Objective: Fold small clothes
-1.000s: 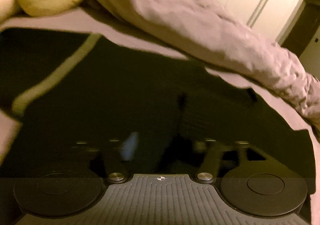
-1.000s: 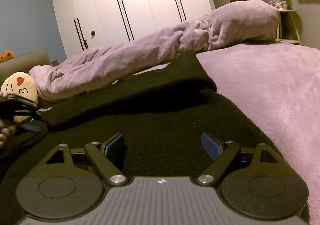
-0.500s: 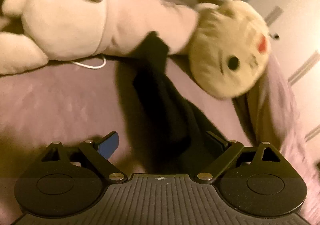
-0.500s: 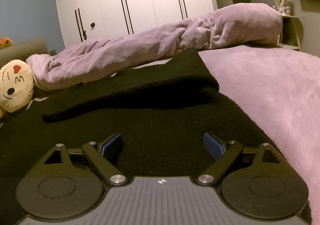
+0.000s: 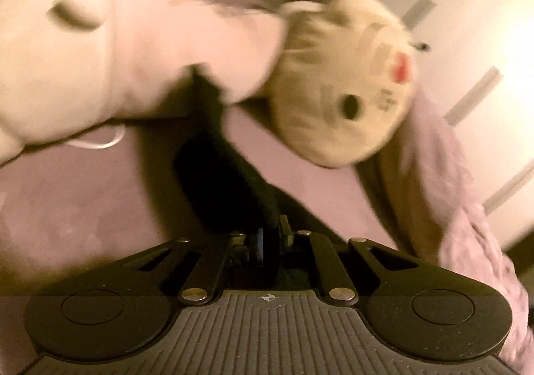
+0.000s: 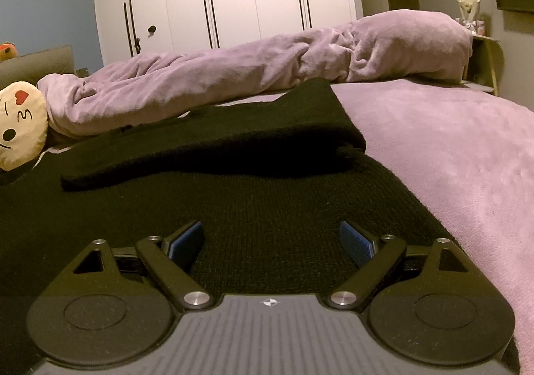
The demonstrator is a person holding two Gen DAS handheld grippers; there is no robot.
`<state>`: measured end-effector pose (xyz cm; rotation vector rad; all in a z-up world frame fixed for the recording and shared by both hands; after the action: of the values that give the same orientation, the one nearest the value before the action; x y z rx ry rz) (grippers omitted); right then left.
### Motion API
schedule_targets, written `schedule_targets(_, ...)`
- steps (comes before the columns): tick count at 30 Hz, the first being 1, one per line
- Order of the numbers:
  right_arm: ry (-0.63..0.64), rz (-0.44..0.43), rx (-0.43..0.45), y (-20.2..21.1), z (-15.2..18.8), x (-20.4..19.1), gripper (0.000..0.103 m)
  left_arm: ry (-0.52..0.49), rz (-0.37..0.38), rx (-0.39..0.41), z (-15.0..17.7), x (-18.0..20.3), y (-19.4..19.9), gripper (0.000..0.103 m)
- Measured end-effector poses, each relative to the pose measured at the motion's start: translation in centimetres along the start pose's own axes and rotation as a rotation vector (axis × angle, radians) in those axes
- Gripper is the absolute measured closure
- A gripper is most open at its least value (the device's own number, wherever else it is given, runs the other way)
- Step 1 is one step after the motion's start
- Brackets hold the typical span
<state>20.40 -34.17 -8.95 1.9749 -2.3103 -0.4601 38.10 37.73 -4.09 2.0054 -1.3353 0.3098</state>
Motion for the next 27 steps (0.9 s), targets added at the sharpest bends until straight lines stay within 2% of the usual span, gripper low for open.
schedule_targets(3,-0.001,-0.001,0.0,0.0,0.0,0.1,0.014,-0.013,0.06,0.004,0.3,2.7,1.4,0.094)
schedule_targets(7,-0.002,-0.002,0.001,0.0,0.0,0.1,0.014,-0.166,0.193,0.004,2.1,9.2,3.6,0.094)
schedule_targets(9,-0.003,-0.004,0.003,0.0,0.1,0.1,0.014,-0.283,0.273,-0.001,4.1,13.2,5.0,0.094)
schedule_targets(13,-0.005,-0.005,0.003,0.0,0.1,0.1,0.013,-0.565,0.471,-0.038,11.7,21.4,8.6,0.094)
schedule_targets(15,-0.006,-0.006,0.004,0.1,0.0,0.1,0.013,-0.65,0.533,-0.087,15.9,23.7,9.8,0.093)
schedule_targets(17,-0.009,-0.008,0.005,0.1,0.0,0.2,0.013,-0.753,0.553,-0.143,20.8,25.1,10.7,0.089)
schedule_targets(20,-0.013,-0.012,0.006,0.1,0.0,0.3,0.013,-0.825,0.554,-0.251,26.1,24.7,12.0,0.074)
schedule_targets(21,-0.014,-0.012,0.006,0.1,0.0,0.3,0.012,-0.824,0.555,-0.275,27.1,24.2,12.8,0.062)
schedule_targets(22,-0.015,-0.014,0.006,0.1,0.0,0.3,0.012,-0.819,0.558,-0.287,27.6,23.4,13.6,0.052)
schedule_targets(24,-0.017,-0.017,0.007,0.1,0.0,0.4,0.012,-0.787,0.537,-0.267,27.5,21.3,14.5,0.043)
schedule_targets(26,-0.017,-0.019,0.006,0.1,0.0,0.3,0.011,-0.753,0.482,-0.236,26.8,18.5,16.1,0.041)
schedule_targets(27,-0.017,-0.021,0.004,0.1,-0.1,0.3,0.01,-0.736,0.448,-0.218,26.0,17.4,16.7,0.037)
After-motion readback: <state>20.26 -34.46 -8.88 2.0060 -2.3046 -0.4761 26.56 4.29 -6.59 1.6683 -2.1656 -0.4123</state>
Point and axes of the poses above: each gripper's, at about its wrist camera, not at the fingertips, and y roughly against the way its jaws point, x to its right, z to its underside, the point moved 2 cm from there along -y, roughly the way its jaws point, and after that the axes turned 15 degrees about x, right-handed, at the moved point
